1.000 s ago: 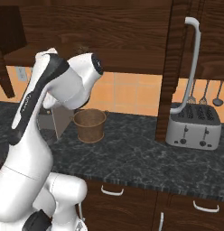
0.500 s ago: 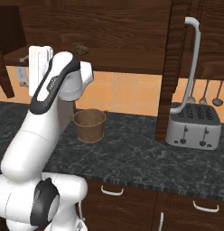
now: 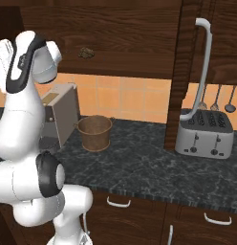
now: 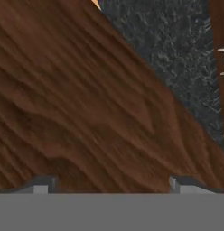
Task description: Open the cabinet, pick up the bread from the cabinet and place it in the basket. Then move the basket to the dining counter.
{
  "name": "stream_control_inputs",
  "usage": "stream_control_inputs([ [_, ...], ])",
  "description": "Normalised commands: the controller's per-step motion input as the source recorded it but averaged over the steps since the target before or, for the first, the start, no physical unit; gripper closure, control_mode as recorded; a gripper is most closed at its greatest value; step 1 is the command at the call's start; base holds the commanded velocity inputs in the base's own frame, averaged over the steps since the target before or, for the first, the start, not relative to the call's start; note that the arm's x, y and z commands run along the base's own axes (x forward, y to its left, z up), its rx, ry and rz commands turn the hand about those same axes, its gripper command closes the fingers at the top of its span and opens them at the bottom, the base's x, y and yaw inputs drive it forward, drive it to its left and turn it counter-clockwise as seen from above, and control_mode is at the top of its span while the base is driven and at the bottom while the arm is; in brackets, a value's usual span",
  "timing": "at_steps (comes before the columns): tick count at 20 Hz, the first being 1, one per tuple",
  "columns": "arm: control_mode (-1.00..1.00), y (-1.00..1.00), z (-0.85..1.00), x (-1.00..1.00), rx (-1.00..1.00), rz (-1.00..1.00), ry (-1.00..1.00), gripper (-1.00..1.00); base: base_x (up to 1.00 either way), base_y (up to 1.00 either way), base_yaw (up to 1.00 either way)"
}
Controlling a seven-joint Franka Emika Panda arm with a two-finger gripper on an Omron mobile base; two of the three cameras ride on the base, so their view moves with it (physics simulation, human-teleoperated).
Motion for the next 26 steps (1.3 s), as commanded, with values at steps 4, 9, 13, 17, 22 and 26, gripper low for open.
stream_control_inputs([
  [4, -1.0, 1.0, 0.01, -0.6, -0.31, -0.01, -0.01, -1.0, 0.0, 0.0, 0.0],
  [9, -1.0, 1.0, -0.04, -0.23, -0.18, -0.09, 0.0, -1.0, 0.0, 0.0, 0.0],
  [13, -1.0, 0.3, -0.16, 0.0, -0.01, -0.02, 0.0, -1.0, 0.0, 0.0, 0.0],
  [17, -1.0, -0.74, -0.69, 0.31, 0.01, 0.0, -0.06, -1.0, 0.0, 0.0, 0.0],
  [22, -1.0, -1.0, -0.72, 0.39, -0.03, 0.05, -0.33, -1.0, 0.0, 0.0, 0.0],
  [26, -1.0, -1.0, -0.58, 0.02, -0.43, 0.0, -0.36, -1.0, 0.0, 0.0, 0.0],
])
